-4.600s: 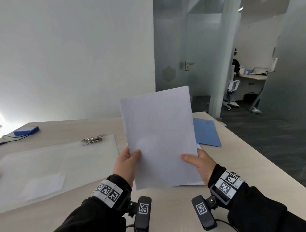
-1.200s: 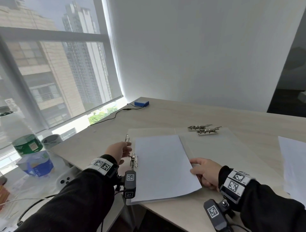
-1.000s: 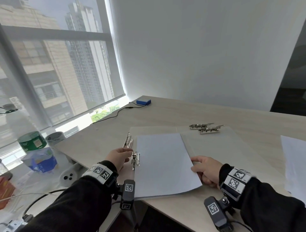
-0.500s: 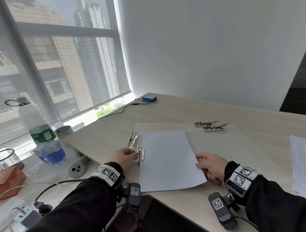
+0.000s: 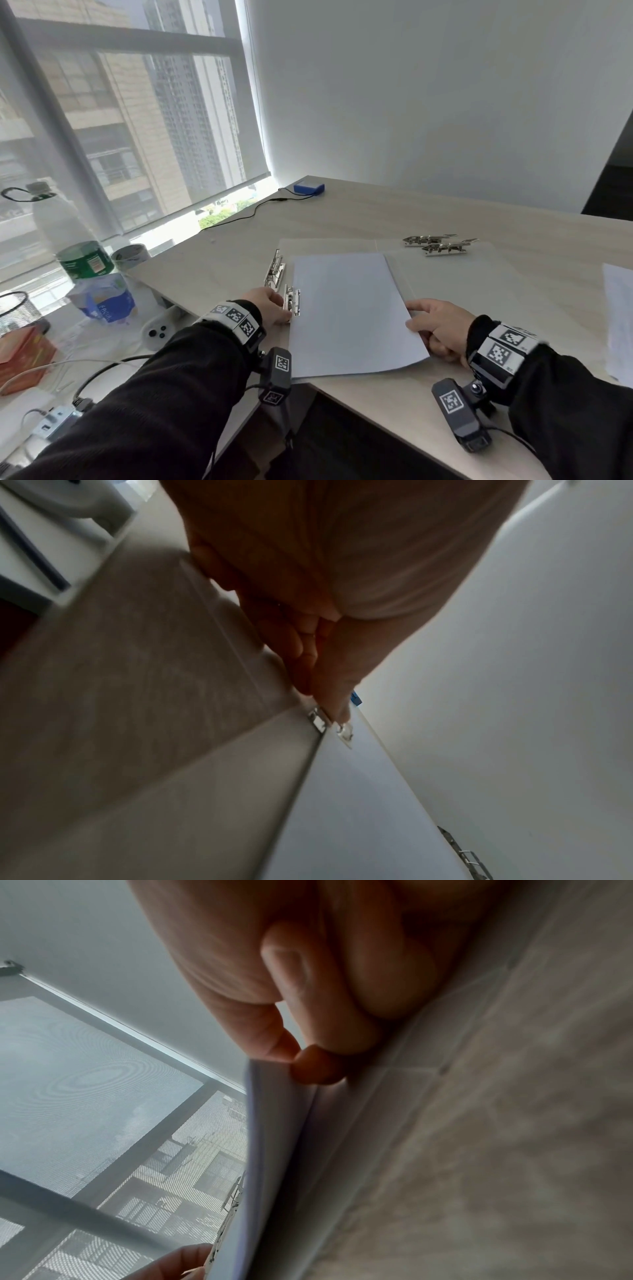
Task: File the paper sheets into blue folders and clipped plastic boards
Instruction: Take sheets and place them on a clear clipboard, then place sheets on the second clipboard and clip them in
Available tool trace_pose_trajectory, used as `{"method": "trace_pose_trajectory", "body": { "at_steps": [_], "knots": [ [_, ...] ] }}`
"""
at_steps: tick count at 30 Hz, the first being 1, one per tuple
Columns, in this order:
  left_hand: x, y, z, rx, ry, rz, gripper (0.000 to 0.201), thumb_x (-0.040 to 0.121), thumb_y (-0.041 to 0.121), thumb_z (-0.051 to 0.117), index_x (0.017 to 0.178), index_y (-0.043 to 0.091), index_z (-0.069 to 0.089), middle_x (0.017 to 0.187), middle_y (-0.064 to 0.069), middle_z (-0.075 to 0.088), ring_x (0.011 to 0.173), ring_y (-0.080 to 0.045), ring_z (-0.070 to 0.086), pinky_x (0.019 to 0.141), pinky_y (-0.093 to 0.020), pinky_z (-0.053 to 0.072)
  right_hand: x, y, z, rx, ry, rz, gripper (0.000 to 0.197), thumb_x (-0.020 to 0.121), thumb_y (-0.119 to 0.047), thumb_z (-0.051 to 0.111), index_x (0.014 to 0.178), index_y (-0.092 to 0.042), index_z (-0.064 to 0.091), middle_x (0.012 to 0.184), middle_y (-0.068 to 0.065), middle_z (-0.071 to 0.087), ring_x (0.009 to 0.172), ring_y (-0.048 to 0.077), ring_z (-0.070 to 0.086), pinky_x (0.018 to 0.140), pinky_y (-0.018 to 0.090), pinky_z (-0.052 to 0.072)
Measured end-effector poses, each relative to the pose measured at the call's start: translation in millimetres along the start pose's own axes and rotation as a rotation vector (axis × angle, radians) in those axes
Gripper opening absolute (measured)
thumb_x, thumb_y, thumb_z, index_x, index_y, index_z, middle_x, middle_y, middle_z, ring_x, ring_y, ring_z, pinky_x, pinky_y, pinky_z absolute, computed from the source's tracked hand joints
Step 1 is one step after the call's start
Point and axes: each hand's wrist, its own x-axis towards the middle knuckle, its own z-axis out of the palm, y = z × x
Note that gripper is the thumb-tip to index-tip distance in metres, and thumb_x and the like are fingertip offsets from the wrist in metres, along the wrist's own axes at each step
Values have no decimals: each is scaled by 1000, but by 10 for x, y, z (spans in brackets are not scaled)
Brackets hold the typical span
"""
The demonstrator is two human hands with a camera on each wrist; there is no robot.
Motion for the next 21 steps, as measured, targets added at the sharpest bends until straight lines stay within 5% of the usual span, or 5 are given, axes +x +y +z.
{"method": "trace_pose_trajectory", "body": {
  "at_steps": [3, 9, 12, 14, 21],
  "knots": [
    [42, 25, 11, 20, 3, 7, 25, 72, 19, 81, 71, 24, 57, 84, -2, 63, 82, -20, 59, 90, -34, 53, 4, 4, -2, 8, 7, 2, 31, 94, -6, 48, 117, -25, 56, 52, 8, 47, 27, 12, 27, 36, 10, 19],
    [-78, -28, -16, -163, 43, -7, 21, 78, 19, 77, 96, 15, 67, 74, 3, 65, 66, -12, 59, 65, -23, 49, -40, 3, 31, 49, 78, -5, 24, 94, -11, 49, 112, -26, 54, 50, 4, 47, 32, 13, 31, 37, 12, 21],
    [-180, 54, -52, -300, 136, 20, 20, 85, 17, 68, 103, 8, 68, 77, 0, 66, 67, -16, 57, 68, -29, 51, -104, 4, 14, 142, 167, -7, 25, 93, -12, 51, 117, -18, 52, 59, 6, 52, 36, 12, 36, 36, 14, 22],
    [-306, 192, -41, -402, 171, 68, 14, 89, 16, 63, 99, 8, 69, 78, -2, 65, 65, -14, 55, 53, -24, 46, -177, 15, -14, 256, 212, -13, 23, 93, -12, 52, 116, -12, 57, 63, 8, 52, 39, 13, 38, 35, 14, 24],
    [-874, 932, 483, -652, -100, 181, 13, 90, 21, 60, 93, 17, 72, 79, 1, 68, 67, -15, 56, 54, -25, 36, -648, 122, -328, 360, 285, -92, 18, 91, -13, 53, 104, -11, 66, 61, 6, 56, 44, 14, 42, 39, 19, 31]
  ]
}}
